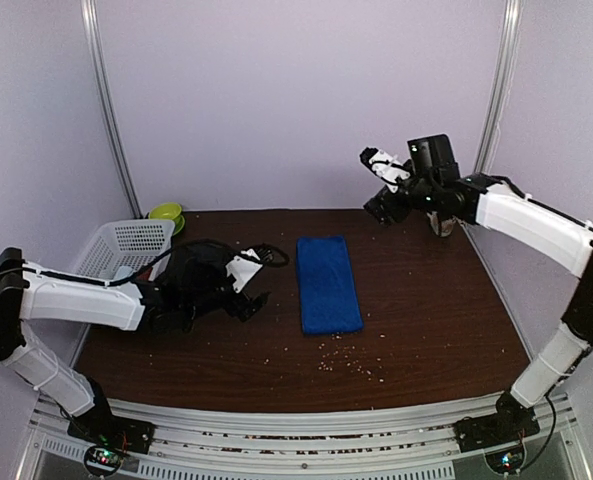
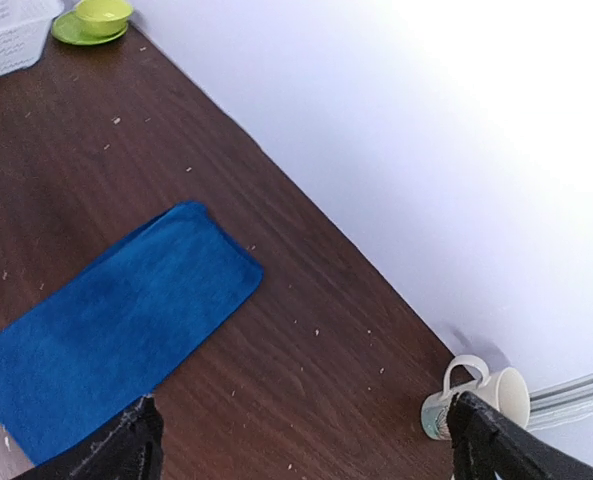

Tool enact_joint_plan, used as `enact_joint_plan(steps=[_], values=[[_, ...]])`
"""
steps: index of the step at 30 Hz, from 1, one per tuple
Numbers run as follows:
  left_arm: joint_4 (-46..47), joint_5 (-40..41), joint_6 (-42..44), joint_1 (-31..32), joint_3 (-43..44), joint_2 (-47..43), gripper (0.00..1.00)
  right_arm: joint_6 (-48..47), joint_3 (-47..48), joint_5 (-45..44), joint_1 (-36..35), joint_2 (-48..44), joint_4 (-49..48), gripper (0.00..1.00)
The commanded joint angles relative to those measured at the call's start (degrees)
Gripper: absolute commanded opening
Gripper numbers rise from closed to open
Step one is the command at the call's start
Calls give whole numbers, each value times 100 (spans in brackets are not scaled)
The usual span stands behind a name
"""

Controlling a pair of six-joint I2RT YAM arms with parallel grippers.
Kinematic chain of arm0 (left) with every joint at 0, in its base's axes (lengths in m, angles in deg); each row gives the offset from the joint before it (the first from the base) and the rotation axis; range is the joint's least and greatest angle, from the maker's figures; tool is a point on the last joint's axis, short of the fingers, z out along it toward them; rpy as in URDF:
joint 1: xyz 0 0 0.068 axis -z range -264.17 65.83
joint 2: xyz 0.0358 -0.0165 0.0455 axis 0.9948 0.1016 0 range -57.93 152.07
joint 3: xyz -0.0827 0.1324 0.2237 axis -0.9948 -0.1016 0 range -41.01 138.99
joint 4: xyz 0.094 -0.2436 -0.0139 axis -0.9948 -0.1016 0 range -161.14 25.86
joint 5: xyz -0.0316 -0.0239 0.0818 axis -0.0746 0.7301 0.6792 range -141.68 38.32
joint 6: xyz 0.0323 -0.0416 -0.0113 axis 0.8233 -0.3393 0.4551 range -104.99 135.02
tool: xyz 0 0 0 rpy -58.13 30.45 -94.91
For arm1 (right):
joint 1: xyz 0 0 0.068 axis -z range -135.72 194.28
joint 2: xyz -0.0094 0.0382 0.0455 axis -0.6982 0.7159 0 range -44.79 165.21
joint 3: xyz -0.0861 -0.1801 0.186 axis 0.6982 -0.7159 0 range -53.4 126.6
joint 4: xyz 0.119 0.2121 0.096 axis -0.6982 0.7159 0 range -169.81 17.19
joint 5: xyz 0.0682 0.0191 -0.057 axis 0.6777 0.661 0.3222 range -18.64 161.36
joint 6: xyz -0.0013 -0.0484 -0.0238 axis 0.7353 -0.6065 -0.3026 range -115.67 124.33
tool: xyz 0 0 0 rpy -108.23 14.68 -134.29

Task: Roll the towels
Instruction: Roll the towel at the center of the board.

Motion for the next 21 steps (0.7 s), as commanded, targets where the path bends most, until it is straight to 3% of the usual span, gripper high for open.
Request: enact_joint_plan(steps=[1,5,12,18,21], values=[[1305,-1444,1171,46,-743,-300,98,-1125,-1911,1241,-31,-1334,-413,100],[1753,-1837,1865,292,-943,1,98,-1583,-3174,1718,-28,-2383,-621,100],[1845,-1711,2702,789,-609,873,98,-2997,-4667,2606,-36,-2914,-1173,100],[1726,-1221,3305,1137,-245,1607,92,-3631,-5395,2530,-41,-2690,-2040,99],[1823,-927,3423,1218,-142,1860,89,-3746,-5345,2437,-172,-2283,-2303,94]])
